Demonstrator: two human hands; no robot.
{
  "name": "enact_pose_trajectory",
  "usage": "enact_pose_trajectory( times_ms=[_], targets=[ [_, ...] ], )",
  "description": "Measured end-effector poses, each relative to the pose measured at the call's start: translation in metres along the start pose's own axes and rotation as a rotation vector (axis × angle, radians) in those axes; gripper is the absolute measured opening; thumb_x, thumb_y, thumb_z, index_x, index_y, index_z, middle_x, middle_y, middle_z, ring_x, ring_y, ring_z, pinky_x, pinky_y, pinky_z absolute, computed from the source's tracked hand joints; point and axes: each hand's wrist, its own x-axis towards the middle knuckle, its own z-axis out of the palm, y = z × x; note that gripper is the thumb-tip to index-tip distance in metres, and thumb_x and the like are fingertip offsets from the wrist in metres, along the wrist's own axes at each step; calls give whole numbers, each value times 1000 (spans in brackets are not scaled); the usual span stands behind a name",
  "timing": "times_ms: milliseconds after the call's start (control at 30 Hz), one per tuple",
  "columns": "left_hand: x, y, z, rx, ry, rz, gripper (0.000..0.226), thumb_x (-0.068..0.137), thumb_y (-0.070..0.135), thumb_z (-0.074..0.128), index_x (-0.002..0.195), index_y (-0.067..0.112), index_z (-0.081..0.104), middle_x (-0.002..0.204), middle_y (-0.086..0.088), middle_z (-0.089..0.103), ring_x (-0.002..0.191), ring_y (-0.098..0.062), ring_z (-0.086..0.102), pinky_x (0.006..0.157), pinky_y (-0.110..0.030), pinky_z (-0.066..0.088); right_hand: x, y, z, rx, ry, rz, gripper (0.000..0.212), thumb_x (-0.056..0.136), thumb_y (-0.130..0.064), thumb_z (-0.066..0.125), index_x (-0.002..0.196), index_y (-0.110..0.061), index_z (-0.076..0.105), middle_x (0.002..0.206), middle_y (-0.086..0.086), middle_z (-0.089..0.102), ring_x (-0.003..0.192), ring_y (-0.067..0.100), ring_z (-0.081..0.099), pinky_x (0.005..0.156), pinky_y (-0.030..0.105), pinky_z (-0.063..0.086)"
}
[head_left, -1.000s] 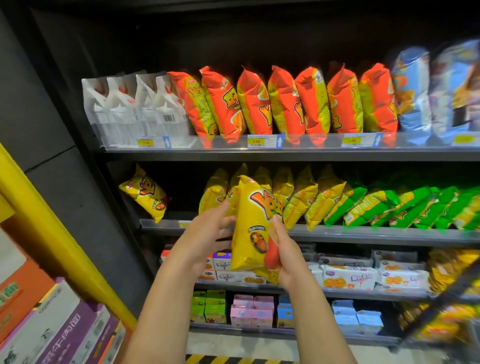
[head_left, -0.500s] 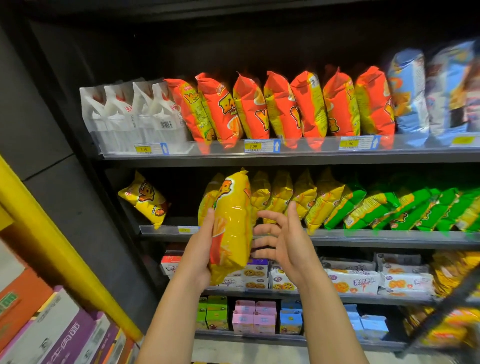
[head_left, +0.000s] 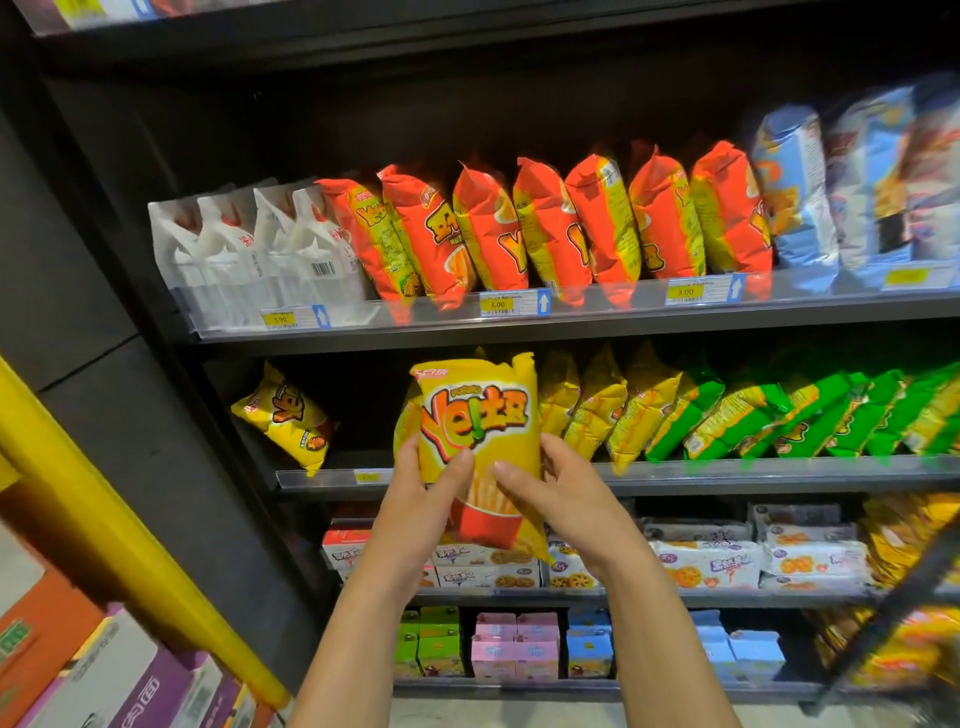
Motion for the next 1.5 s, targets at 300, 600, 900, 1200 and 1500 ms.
enact_pose_trajectory(
  times_ms=[300,600,900,1200,1500],
  targets=[
    [-6,-9,-13,89,-247,64,83,92,-5,74,154,34,36,131,16,69,126,-11,66,103,-40,58,-8,16,-26,96,-6,-84,53,90,3,74,135,-19,58,123,-3,77,115,16,73,86,29,61],
    [-7,7,-11,-210,-187,-116,72,80,33,87,143,22,54,124,-5,76,115,-30,74,95,-54,60,-11,6,-19,312,-73,100,48,91,-37,69,133,-14,65,121,11,77,115,31,73,100,49,58],
    [-10,26,2,-183,-195,-340,31,99,44,64,108,18,79,108,-14,81,98,-29,79,82,-39,63,52,56,-31,140,2,239,62,112,-36,45,156,6,35,165,25,34,154,37,33,118,35,31],
    [-9,14,3,-241,-142,-163,65,77,35,80,136,19,59,119,-11,78,105,-31,78,83,-46,64,-4,15,-14,584,-61,363,47,95,-41,70,134,-15,70,130,20,72,121,40,69,115,60,45],
    [-6,14,6,145,11,128,36,100,40,68,133,49,55,135,21,61,121,1,59,84,-23,52,4,22,4,342,165,73,42,95,-32,76,133,-29,60,116,2,79,105,25,78,92,55,62]
  ],
)
